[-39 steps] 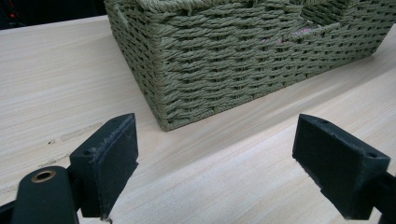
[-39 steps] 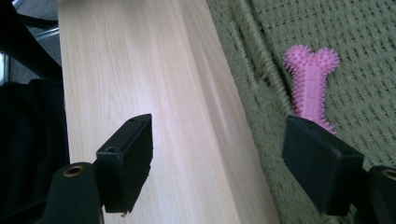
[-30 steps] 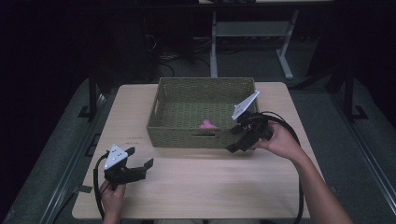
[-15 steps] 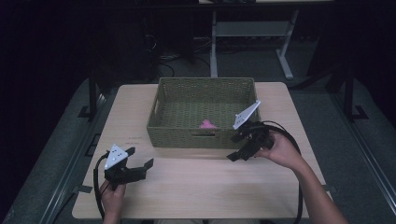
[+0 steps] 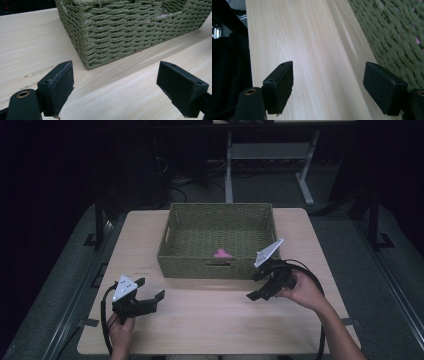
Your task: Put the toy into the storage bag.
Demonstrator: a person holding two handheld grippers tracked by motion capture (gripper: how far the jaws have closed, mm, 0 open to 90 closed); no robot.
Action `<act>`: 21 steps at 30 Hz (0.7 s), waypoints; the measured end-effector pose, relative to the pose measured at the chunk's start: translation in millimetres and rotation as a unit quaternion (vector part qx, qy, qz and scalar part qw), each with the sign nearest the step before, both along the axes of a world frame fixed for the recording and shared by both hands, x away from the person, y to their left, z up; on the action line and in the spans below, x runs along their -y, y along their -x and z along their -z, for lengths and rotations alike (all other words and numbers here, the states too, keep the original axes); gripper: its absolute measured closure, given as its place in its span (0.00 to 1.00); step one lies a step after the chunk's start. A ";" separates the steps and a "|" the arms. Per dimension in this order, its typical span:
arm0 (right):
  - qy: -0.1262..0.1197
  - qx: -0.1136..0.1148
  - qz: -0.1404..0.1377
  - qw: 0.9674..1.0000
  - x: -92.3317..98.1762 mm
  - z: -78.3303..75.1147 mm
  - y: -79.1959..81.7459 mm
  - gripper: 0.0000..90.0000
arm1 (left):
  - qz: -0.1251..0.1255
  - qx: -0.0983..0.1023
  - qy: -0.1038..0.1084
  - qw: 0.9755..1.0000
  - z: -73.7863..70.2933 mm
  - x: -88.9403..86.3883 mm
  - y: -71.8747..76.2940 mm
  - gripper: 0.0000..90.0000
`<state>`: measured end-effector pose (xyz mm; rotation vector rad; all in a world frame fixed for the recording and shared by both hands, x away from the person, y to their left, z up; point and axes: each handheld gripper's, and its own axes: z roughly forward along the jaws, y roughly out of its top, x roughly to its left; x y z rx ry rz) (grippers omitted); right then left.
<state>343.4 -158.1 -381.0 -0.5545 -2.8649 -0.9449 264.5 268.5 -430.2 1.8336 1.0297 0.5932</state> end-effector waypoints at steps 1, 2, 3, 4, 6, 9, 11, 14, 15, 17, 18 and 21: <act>0.000 -0.001 0.001 1.000 0.7 1.4 0.6 0.26 | 0.001 0.000 0.000 1.000 0.0 -0.1 0.0 0.15; 0.000 -0.002 0.003 1.000 1.5 2.8 1.2 0.26 | 0.001 0.000 -0.001 1.000 -0.1 0.0 0.1 0.15; 0.000 -0.002 0.004 1.000 2.8 5.1 2.3 0.26 | 0.001 0.001 -0.001 1.000 -0.1 0.1 0.2 0.15; 0.002 -0.004 0.006 1.000 3.5 6.2 3.1 0.26 | 0.000 0.002 -0.001 1.000 -0.1 0.2 0.2 0.15; 0.003 -0.005 0.008 1.000 5.8 10.1 5.1 0.26 | 0.001 0.000 -0.001 1.000 0.1 0.3 0.3 0.15; 0.002 -0.006 0.012 1.000 9.2 15.2 7.0 0.26 | 0.000 0.002 0.000 1.000 0.0 0.3 0.3 0.15; 0.002 -0.009 0.017 1.000 12.2 18.7 8.8 0.26 | 0.000 0.002 -0.001 1.000 0.1 0.4 0.0 0.15; 0.004 -0.010 0.019 1.000 14.9 22.9 11.0 0.26 | 0.000 0.002 -0.002 1.000 0.1 0.9 0.2 0.15; 0.003 -0.009 0.019 1.000 16.3 24.4 11.7 0.26 | 0.001 0.002 -0.002 1.000 0.3 1.1 0.2 0.15; 0.006 -0.009 0.022 1.000 18.1 26.2 13.1 0.27 | 0.002 0.001 -0.003 1.000 0.3 1.0 0.1 0.15; 0.006 -0.009 0.023 1.000 18.6 26.8 13.8 0.27 | 0.001 0.001 -0.004 1.000 0.2 0.9 -0.2 0.15; 0.009 -0.008 0.026 1.000 21.1 30.0 16.6 0.27 | 0.001 0.001 -0.003 1.000 0.3 1.5 -0.3 0.15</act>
